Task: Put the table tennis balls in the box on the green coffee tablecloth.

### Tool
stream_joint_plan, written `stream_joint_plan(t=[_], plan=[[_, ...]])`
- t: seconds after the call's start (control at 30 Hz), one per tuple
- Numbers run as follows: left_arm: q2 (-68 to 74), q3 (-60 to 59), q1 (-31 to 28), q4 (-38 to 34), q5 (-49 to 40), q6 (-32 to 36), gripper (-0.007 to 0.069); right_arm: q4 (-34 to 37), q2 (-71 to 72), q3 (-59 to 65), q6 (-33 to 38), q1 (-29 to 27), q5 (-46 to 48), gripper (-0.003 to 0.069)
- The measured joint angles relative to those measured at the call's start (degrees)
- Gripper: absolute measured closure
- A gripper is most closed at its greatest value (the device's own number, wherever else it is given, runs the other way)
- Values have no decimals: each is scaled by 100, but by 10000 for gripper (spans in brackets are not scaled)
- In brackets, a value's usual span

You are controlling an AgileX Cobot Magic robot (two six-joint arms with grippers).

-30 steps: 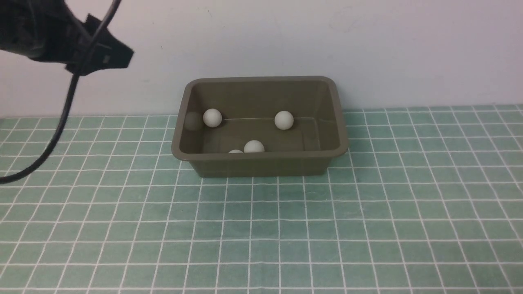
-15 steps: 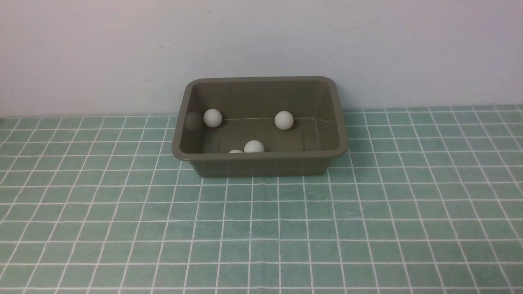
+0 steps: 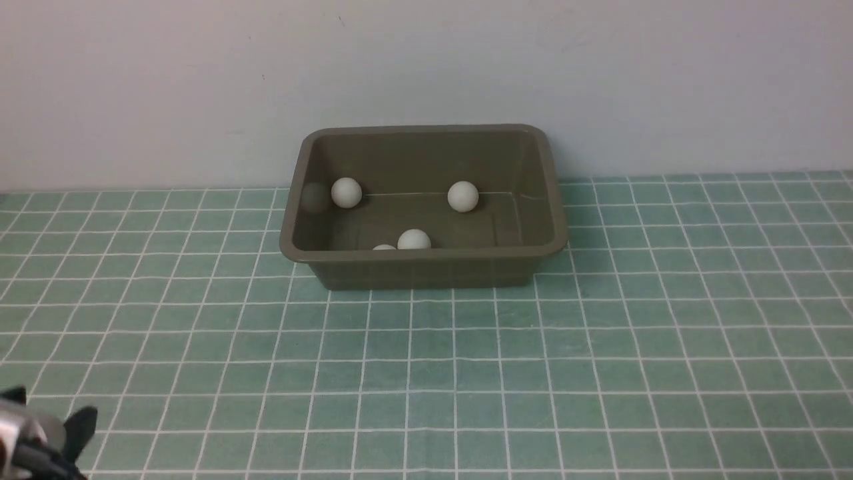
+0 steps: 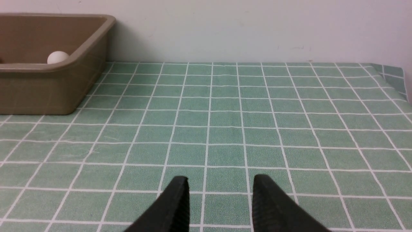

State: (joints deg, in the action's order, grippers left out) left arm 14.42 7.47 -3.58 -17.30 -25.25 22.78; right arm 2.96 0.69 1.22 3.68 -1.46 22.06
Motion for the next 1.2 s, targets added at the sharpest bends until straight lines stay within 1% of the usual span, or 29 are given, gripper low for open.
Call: stream_joint_plan(t=[0.23, 0.57, 0.77, 0.9, 1.2], plan=[[-752, -521, -344, 0, 16, -200, 251, 0, 0, 0, 0, 0, 0, 398], [-1144, -527, -366, 219, -4, -244, 251, 0, 0, 0, 0, 0, 0, 398], [-1494, -658, -383, 467, -31, -584, 251, 0, 0, 0, 0, 0, 0, 398], [-1506, -842, -426, 467, 34, -757, 251, 0, 0, 0, 0, 0, 0, 398], [-1506, -860, -426, 424, 119, -899, 251, 5, 0, 0, 0, 0, 0, 398]])
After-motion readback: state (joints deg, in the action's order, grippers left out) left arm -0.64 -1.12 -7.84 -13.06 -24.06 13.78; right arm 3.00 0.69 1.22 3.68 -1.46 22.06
